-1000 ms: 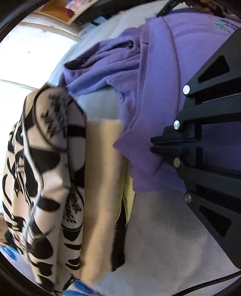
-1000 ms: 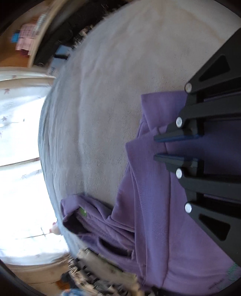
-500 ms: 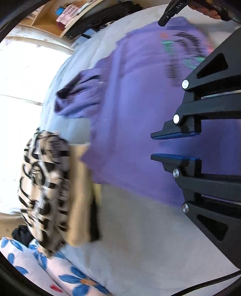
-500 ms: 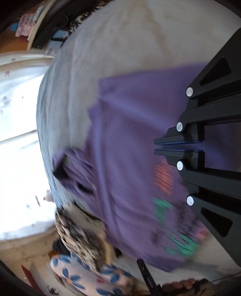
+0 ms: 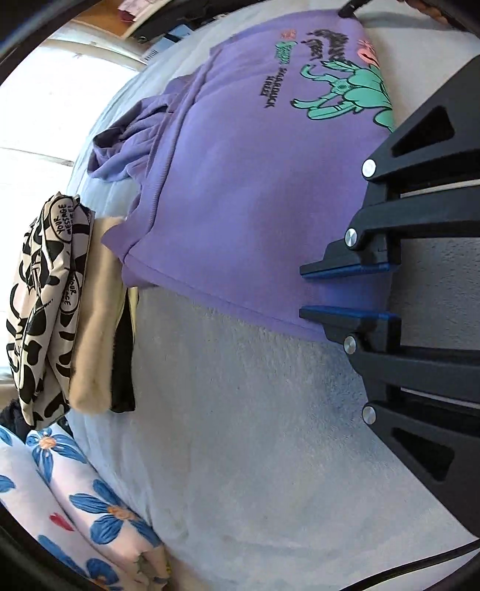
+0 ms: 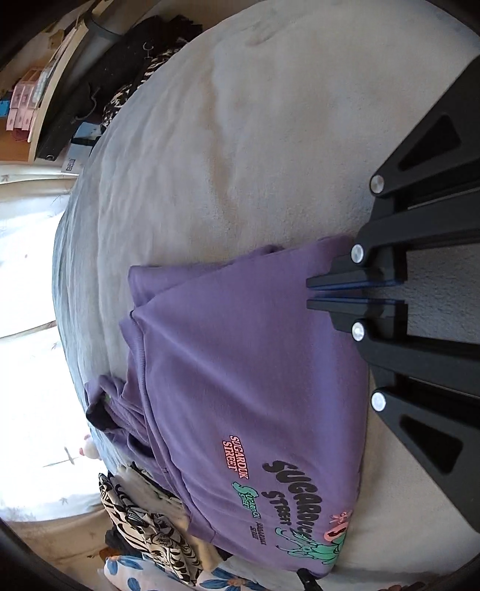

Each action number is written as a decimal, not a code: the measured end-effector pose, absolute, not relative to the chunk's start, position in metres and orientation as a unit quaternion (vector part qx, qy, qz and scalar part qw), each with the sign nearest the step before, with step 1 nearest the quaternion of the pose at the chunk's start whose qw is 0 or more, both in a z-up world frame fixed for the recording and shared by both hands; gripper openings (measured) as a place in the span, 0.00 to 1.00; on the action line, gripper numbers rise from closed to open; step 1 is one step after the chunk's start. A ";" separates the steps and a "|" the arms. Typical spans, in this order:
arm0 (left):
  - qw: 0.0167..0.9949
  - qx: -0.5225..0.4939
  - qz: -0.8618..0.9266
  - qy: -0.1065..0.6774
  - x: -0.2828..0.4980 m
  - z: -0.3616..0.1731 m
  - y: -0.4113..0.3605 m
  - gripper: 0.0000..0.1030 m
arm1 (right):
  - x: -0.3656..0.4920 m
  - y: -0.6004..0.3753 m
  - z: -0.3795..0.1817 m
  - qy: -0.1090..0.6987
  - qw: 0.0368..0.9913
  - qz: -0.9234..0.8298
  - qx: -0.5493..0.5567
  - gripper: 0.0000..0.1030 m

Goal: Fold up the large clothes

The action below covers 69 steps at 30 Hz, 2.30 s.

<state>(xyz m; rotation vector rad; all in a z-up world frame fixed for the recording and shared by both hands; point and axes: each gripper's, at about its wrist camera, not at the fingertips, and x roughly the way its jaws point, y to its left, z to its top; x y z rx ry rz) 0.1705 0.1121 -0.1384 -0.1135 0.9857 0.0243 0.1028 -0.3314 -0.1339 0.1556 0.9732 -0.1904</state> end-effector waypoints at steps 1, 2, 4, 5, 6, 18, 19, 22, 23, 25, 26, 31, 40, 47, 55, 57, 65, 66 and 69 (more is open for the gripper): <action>0.879 -0.051 0.013 0.474 0.169 -0.137 0.111 0.13 | 0.103 -0.329 -0.133 0.467 0.876 -0.094 0.070 0.04; 0.878 -0.051 0.013 0.475 0.167 -0.136 0.111 0.13 | 0.103 -0.327 -0.133 0.468 0.876 -0.097 0.065 0.04; 0.875 -0.050 0.014 0.481 0.166 -0.133 0.110 0.13 | 0.100 -0.325 -0.133 0.474 0.872 -0.100 0.067 0.04; 0.874 -0.051 0.014 0.483 0.164 -0.131 0.111 0.13 | 0.099 -0.325 -0.133 0.476 0.871 -0.099 0.073 0.04; 0.872 -0.050 0.014 0.487 0.162 -0.129 0.111 0.13 | 0.098 -0.326 -0.131 0.478 0.869 -0.096 0.084 0.04; 0.841 0.023 -0.056 0.538 0.202 -0.071 0.068 0.21 | 0.137 -0.327 -0.076 0.510 0.852 -0.052 0.106 0.04; 0.840 0.026 -0.063 0.539 0.213 -0.061 0.063 0.21 | 0.147 -0.325 -0.064 0.508 0.854 -0.043 0.102 0.04; 0.842 0.031 -0.083 0.532 0.250 -0.026 0.045 0.21 | 0.179 -0.318 -0.027 0.499 0.862 -0.030 0.079 0.04; 0.846 0.034 -0.085 0.525 0.265 -0.012 0.037 0.22 | 0.192 -0.316 -0.014 0.494 0.866 -0.025 0.073 0.04; 0.852 0.049 -0.094 0.513 0.288 0.010 0.021 0.24 | 0.218 -0.313 0.008 0.484 0.872 -0.014 0.069 0.04; 0.855 0.062 -0.099 0.505 0.304 0.023 0.009 0.26 | 0.234 -0.313 0.020 0.478 0.876 -0.009 0.070 0.05; 0.866 0.082 -0.106 0.482 0.381 0.055 -0.035 0.26 | 0.313 -0.312 0.048 0.456 0.887 -0.009 0.078 0.33; 0.847 0.068 -0.064 0.524 0.503 -0.010 -0.083 0.24 | 0.453 -0.313 -0.020 0.467 0.875 -0.016 0.129 0.39; 0.829 0.059 -0.050 0.553 0.556 -0.083 -0.088 0.24 | 0.511 -0.317 -0.086 0.478 0.857 0.010 0.193 0.39; 0.827 0.035 -0.091 0.554 0.570 -0.109 -0.082 0.25 | 0.540 -0.293 -0.118 0.488 0.859 0.040 0.148 0.39; 0.827 0.041 -0.096 0.552 0.571 -0.111 -0.082 0.26 | 0.542 -0.288 -0.124 0.494 0.857 0.039 0.138 0.39; 0.832 0.047 -0.108 0.542 0.558 -0.115 -0.101 0.05 | 0.541 -0.265 -0.120 0.485 0.871 0.017 0.077 0.05; 0.836 0.059 -0.105 0.535 0.553 -0.112 -0.107 0.03 | 0.536 -0.264 -0.112 0.471 0.879 0.021 0.074 0.05; 0.850 0.064 -0.087 0.515 0.538 -0.100 -0.112 0.02 | 0.516 -0.268 -0.086 0.432 0.897 0.046 0.088 0.05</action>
